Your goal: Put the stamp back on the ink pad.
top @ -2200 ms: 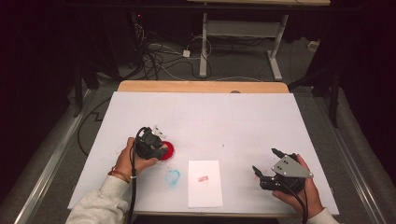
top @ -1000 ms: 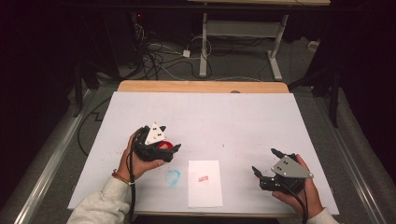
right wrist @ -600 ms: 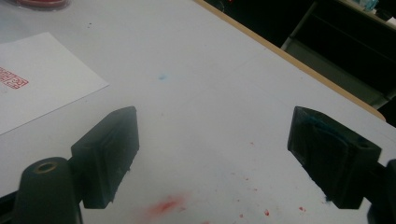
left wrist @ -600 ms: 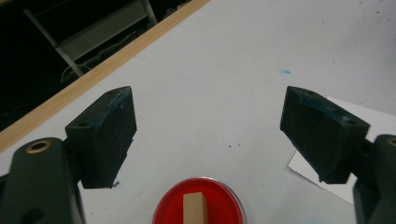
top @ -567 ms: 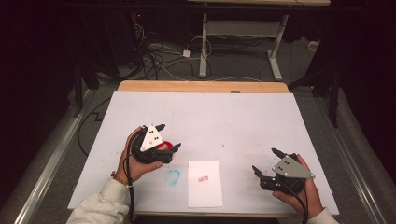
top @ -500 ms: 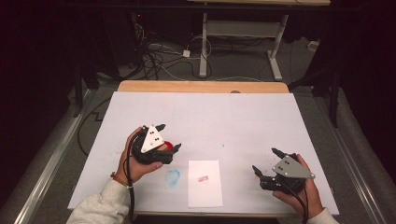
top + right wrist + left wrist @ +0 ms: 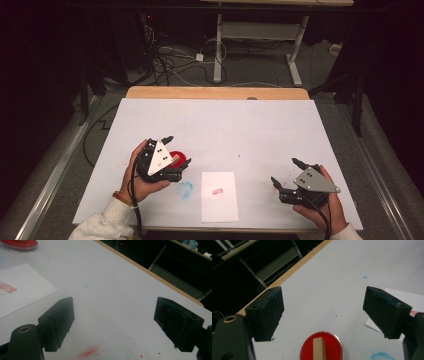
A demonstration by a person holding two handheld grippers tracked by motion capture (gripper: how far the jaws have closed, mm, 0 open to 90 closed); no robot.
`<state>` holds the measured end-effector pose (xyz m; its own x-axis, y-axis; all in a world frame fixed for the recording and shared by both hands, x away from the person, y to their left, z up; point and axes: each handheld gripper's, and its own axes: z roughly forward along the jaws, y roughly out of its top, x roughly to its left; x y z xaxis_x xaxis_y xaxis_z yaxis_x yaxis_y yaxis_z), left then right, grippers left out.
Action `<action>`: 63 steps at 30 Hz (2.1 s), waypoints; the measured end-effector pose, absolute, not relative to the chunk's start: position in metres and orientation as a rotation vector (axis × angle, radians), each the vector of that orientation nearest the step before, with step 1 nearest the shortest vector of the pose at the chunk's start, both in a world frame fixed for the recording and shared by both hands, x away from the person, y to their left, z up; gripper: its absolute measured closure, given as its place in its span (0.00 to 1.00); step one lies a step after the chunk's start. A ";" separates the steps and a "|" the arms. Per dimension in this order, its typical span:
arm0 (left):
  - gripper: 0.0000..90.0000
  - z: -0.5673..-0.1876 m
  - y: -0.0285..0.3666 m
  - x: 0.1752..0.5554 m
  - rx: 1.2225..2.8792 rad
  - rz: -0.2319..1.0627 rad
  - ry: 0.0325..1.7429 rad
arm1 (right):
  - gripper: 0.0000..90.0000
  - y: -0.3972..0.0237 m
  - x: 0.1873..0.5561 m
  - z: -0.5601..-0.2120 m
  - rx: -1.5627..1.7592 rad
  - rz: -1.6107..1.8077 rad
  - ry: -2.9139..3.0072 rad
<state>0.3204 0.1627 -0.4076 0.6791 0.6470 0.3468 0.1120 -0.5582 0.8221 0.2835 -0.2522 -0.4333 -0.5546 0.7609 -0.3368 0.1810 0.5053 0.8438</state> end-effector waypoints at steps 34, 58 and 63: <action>0.18 -0.436 0.198 0.295 2.096 0.861 0.608 | 0.19 -0.252 0.277 -0.434 0.772 1.015 2.014; 0.19 -0.469 0.223 0.293 2.191 0.780 0.634 | 0.19 -0.255 0.277 -0.437 0.786 0.999 2.023; 0.18 -0.470 0.223 0.290 2.185 0.780 0.645 | 0.19 -0.254 0.278 -0.437 0.778 1.004 2.024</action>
<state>0.2901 0.2234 -0.4698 0.6922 0.6406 0.3325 0.2068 -0.6174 0.7590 0.2783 -0.2538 -0.4368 -0.5467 0.7645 -0.3417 0.1902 0.5108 0.8384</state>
